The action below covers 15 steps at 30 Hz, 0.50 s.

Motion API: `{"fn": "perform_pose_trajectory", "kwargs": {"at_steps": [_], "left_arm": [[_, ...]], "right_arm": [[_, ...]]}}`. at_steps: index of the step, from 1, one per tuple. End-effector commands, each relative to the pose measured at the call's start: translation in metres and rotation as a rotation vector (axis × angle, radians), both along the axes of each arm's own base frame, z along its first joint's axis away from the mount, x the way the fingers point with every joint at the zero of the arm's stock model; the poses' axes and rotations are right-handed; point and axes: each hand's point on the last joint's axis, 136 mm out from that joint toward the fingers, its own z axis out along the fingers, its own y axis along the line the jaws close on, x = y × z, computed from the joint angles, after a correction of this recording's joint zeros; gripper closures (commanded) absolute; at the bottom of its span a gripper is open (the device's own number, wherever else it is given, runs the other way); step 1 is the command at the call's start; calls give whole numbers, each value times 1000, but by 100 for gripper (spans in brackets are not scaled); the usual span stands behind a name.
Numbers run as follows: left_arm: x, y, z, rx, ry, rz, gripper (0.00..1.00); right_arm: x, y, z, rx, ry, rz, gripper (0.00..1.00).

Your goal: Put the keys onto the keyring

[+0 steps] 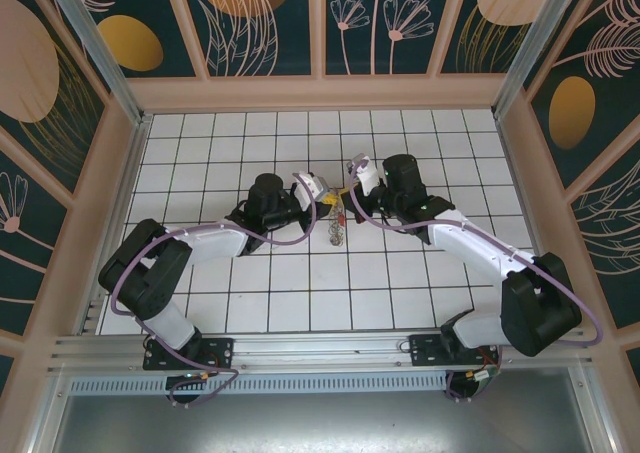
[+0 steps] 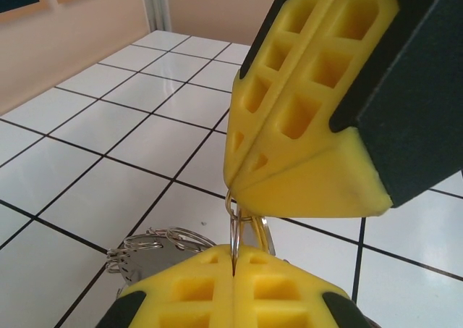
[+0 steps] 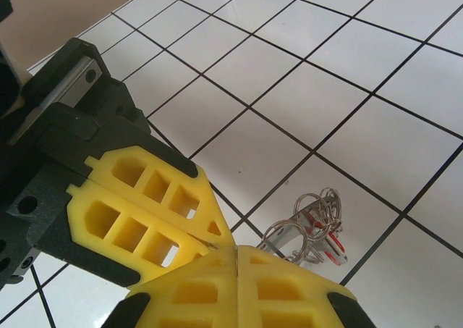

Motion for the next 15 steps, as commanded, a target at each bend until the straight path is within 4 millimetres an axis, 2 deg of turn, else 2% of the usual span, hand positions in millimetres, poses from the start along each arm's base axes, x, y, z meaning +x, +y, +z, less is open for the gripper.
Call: {"fn": "perform_pose_trajectory", "kwargs": {"at_steps": [1, 15], "left_arm": [[4, 0, 7, -34, -25, 16, 100], [2, 1, 13, -57, -34, 17, 100]], "right_arm": [[13, -6, 11, 25, -26, -58, 100], [20, -10, 5, 20, -6, -95, 100]]}}
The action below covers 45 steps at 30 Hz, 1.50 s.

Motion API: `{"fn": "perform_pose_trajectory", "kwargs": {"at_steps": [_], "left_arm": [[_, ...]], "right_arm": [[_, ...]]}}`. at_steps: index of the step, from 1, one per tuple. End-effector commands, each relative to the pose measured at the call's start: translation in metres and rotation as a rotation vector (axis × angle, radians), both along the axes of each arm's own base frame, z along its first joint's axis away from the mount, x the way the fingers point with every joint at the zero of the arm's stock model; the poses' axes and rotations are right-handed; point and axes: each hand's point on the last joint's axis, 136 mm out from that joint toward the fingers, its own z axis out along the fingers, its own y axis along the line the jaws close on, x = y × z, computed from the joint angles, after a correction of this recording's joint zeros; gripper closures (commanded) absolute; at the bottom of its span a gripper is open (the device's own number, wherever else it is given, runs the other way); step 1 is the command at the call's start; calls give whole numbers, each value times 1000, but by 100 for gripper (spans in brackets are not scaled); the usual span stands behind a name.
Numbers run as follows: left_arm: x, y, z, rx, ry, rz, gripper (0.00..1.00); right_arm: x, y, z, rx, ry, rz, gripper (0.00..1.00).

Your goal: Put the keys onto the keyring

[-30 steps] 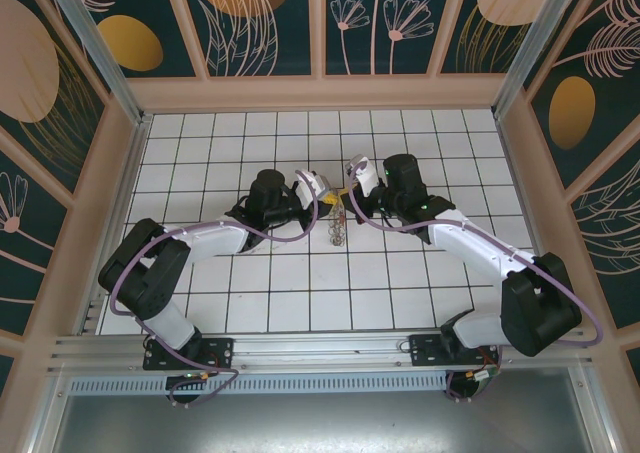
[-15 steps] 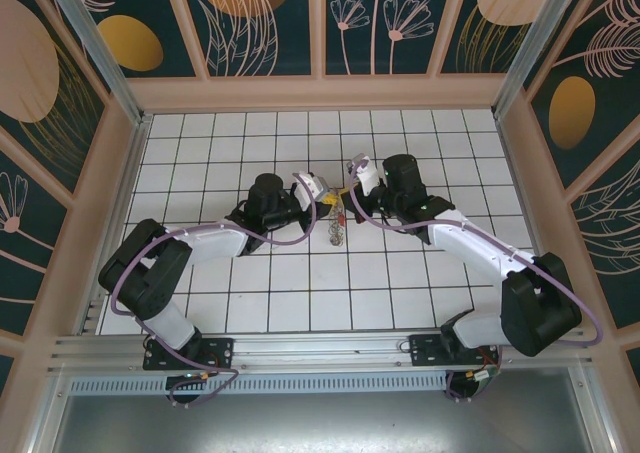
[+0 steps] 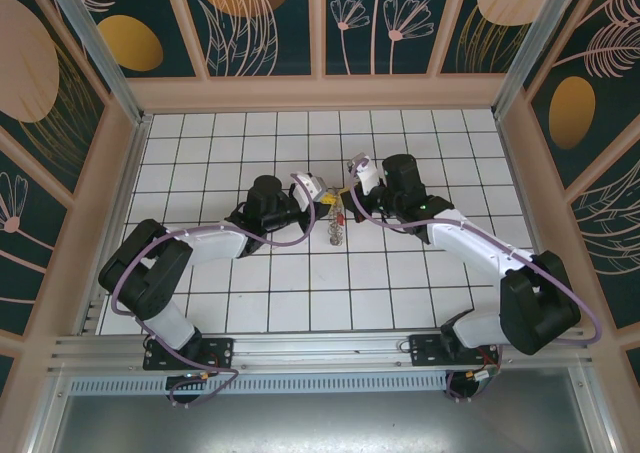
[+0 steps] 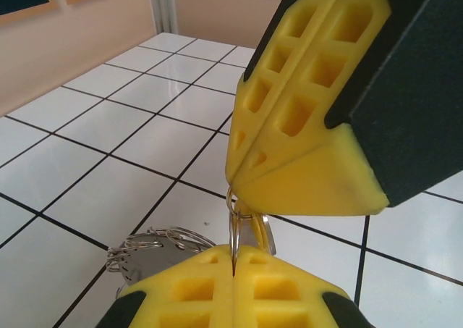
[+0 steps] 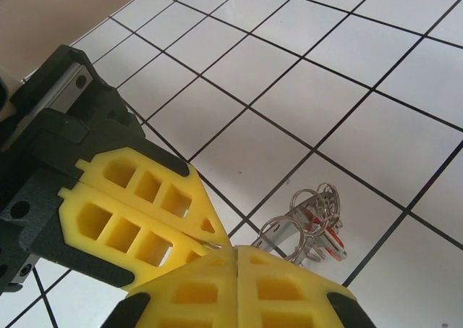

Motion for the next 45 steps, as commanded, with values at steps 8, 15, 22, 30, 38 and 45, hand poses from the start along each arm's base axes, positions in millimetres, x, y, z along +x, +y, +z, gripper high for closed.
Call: {"fn": "perform_pose_trajectory", "kwargs": {"at_steps": [8, 15, 22, 30, 38, 45], "left_arm": [[1, 0, 14, -43, -40, 1, 100], [0, 1, 10, -37, -35, 4, 100], [0, -2, 7, -20, -24, -12, 87], [2, -3, 8, -5, -24, -19, 79], [2, -4, 13, -14, -33, -19, 77], [3, -4, 15, -18, -38, -16, 77]], "right_arm": [[20, -13, 4, 5, -21, -89, 100], [18, -12, 9, 22, -28, -78, 100], [0, 3, 27, 84, -71, 43, 100], [-4, 5, 31, 80, -84, 69, 100], [-6, 6, 31, 74, -81, 82, 100], [-6, 6, 31, 71, -84, 79, 100]]}}
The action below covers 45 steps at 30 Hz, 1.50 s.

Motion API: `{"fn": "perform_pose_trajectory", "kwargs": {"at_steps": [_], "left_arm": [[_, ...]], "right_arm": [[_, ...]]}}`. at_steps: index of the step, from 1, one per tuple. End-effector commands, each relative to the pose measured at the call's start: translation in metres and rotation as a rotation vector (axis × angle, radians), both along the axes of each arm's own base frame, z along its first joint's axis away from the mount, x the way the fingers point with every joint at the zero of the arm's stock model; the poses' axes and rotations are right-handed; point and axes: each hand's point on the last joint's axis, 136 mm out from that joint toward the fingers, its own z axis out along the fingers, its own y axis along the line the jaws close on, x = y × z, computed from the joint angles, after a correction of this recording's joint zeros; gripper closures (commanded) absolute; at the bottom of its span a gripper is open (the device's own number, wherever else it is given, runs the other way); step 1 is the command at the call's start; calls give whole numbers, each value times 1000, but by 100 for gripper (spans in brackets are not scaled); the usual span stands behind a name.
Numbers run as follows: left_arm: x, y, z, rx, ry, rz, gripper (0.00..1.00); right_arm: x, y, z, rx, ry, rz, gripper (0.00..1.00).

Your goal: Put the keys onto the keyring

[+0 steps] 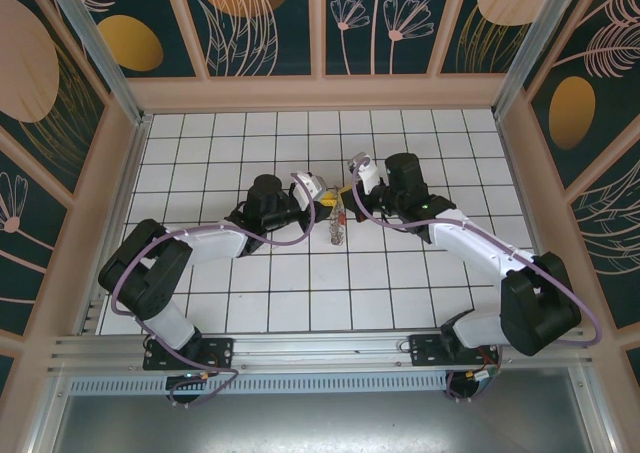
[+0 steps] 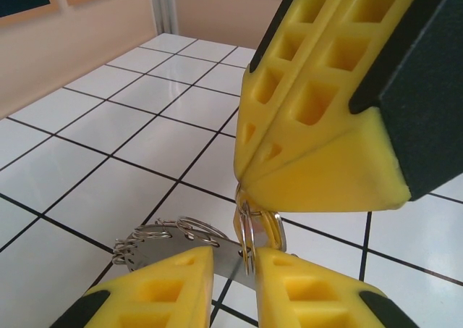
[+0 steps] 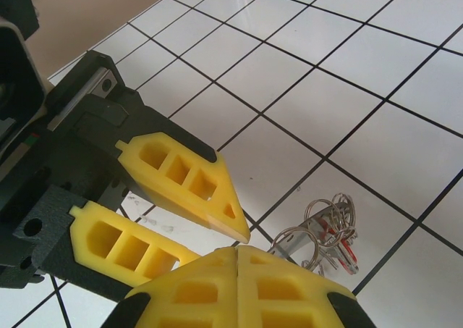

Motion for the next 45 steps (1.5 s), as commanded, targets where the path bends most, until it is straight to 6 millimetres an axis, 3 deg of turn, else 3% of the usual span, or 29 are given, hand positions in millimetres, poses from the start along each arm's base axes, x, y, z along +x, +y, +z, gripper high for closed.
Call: {"fn": "perform_pose_trajectory", "kwargs": {"at_steps": [1, 22, 28, 36, 41, 45], "left_arm": [[3, -3, 14, -20, -35, -13, 76], [4, -4, 12, -19, -27, -9, 74], [4, -5, 12, -15, -25, -12, 79], [3, -3, 10, -7, -26, -12, 100], [2, -3, 11, -13, -26, -14, 100], [2, -4, 13, -30, -31, -16, 100]], "right_arm": [[-3, 3, 25, 42, -71, 35, 100], [-7, 7, 22, 27, -65, 66, 100], [-7, 7, 23, 26, -70, 65, 100], [5, -2, 20, 0, -80, -13, 100], [21, -21, 4, 0, 3, -117, 100], [22, -24, -3, 16, 35, -127, 100]]}}
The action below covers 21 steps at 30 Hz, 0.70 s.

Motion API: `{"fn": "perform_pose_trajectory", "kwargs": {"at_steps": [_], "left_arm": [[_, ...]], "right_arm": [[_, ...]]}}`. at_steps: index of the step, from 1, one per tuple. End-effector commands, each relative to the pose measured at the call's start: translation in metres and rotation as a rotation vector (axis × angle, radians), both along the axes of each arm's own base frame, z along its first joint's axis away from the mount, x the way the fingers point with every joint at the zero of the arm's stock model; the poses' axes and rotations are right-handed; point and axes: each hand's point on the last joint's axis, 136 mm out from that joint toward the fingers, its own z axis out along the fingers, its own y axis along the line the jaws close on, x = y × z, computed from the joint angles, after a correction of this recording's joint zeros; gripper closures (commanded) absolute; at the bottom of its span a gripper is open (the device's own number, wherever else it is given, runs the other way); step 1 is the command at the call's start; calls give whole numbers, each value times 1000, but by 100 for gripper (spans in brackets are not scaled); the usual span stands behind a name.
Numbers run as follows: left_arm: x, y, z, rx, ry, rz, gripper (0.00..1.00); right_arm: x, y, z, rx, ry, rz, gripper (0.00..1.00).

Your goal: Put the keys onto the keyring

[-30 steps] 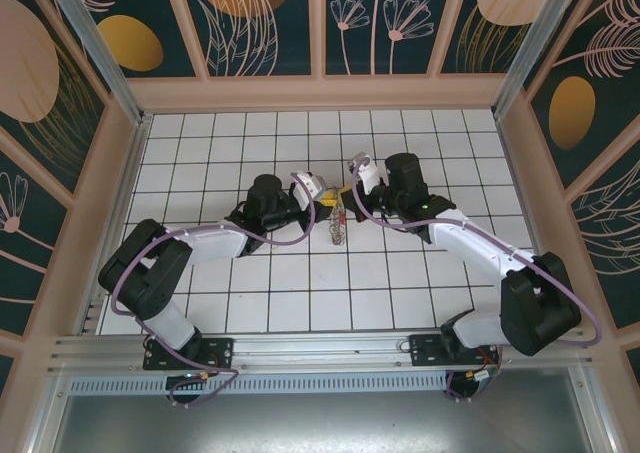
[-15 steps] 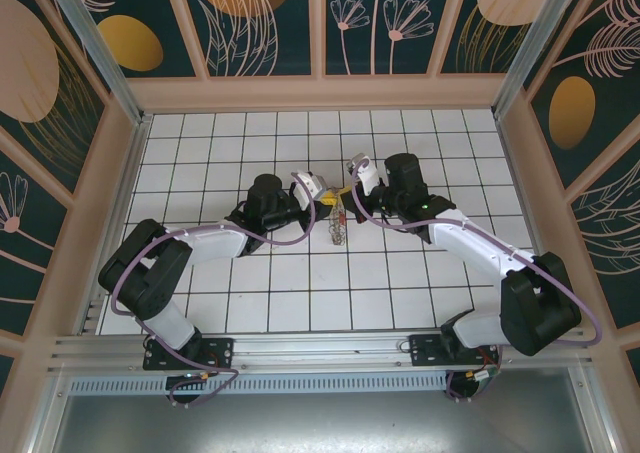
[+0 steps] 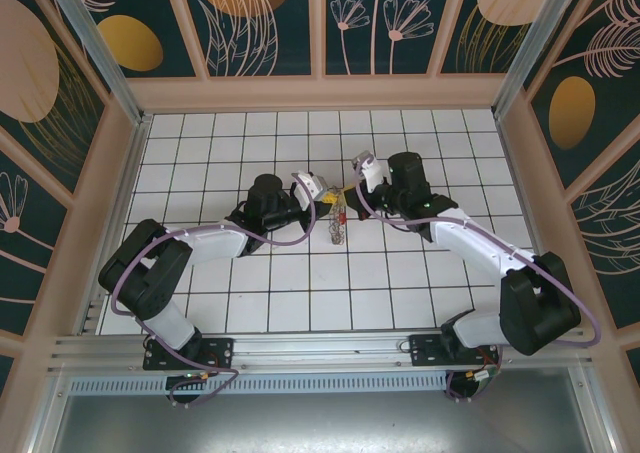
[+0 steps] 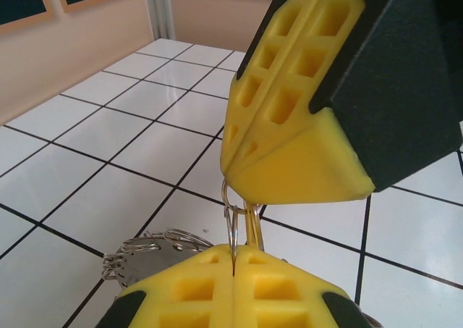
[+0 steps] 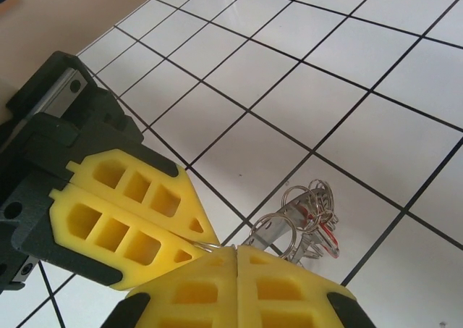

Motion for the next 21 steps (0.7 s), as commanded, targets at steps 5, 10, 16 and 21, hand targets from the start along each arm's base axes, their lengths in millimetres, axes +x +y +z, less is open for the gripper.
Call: {"fn": "perform_pose_trajectory", "kwargs": {"at_steps": [5, 10, 16, 21], "left_arm": [[3, -4, 7, -23, -14, -11, 100], [3, -3, 5, -14, -5, -12, 88], [4, -3, 6, -13, -8, -5, 80], [4, -3, 9, -15, -14, -6, 78]], "right_arm": [[8, -6, 13, 63, -18, -26, 100], [0, 2, 30, 107, -60, 35, 100], [-6, 8, 31, 103, -65, 75, 100], [-7, 9, 30, 91, -65, 83, 100]]}}
